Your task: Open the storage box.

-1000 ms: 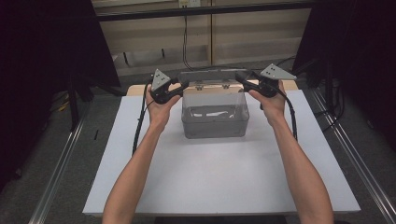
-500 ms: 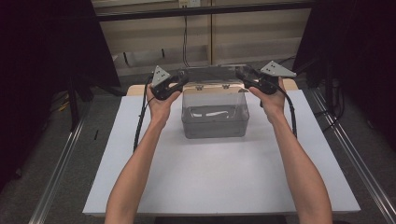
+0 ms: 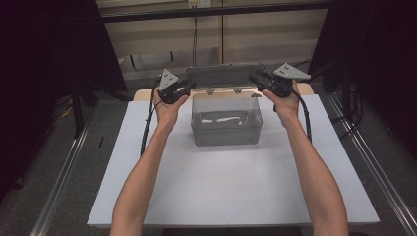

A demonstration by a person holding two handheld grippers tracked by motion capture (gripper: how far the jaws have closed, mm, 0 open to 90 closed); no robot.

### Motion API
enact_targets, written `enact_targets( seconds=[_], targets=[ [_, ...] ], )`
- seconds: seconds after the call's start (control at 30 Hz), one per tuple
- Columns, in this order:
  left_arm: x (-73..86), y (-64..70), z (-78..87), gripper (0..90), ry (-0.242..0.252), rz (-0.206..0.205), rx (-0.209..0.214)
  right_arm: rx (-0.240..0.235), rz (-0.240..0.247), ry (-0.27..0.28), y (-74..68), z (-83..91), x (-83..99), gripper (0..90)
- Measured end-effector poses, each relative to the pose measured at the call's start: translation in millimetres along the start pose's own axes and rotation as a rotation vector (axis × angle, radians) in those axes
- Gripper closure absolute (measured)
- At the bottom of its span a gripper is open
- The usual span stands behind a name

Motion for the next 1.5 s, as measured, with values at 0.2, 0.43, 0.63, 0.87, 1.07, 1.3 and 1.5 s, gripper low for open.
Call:
enact_targets(
  seconds=[0.2, 0.43, 0.63, 0.87, 1.07, 1.3, 1.5],
  targets=[
    [0.8, -2.3, -4.0, 72.0, -0.002, 0.013, -0.001, -0.001, -0.023, -0.025, 5.3, -5.6, 7.0, 63.6],
    [1.5, -3.4, -9.9, 70.2, -0.019, 0.006, -0.002, -0.004, -0.024, -0.036, 8.7, -10.7, 9.9, 63.7],
    [4.7, -5.1, -13.3, 70.5, -0.036, 0.003, -0.008, 0.002, -0.036, -0.041, 10.8, -14.2, 10.5, 63.5],
    [10.0, -6.8, -18.2, 70.7, -0.038, 0.021, -0.012, 0.018, -0.054, -0.033, 13.2, -18.1, 12.7, 63.8],
    [16.4, -8.7, -21.3, 70.4, -0.063, 0.008, -0.006, 0.04, -0.064, -0.055, 13.7, -22.4, 16.7, 62.9],
    [21.9, -11.0, -26.1, 70.6, -0.099, 0.0, -0.001, 0.037, -0.1, -0.075, 16.5, -25.8, 24.3, 63.2],
    [25.6, -11.9, -28.4, 71.0, -0.105, 0.011, 0.003, 0.028, -0.118, -0.095, 19.1, -29.7, 35.2, 62.7]
  ],
)
Point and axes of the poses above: each handheld gripper's, and its own axes: z roughly backward along the jaws, x roughly out of its underside, y roughly to its right, the point moved 3 cm from there along -z, roughly forward along the jaws, and after that the axes turned 2 degrees about -z, right-handed, at the moved point
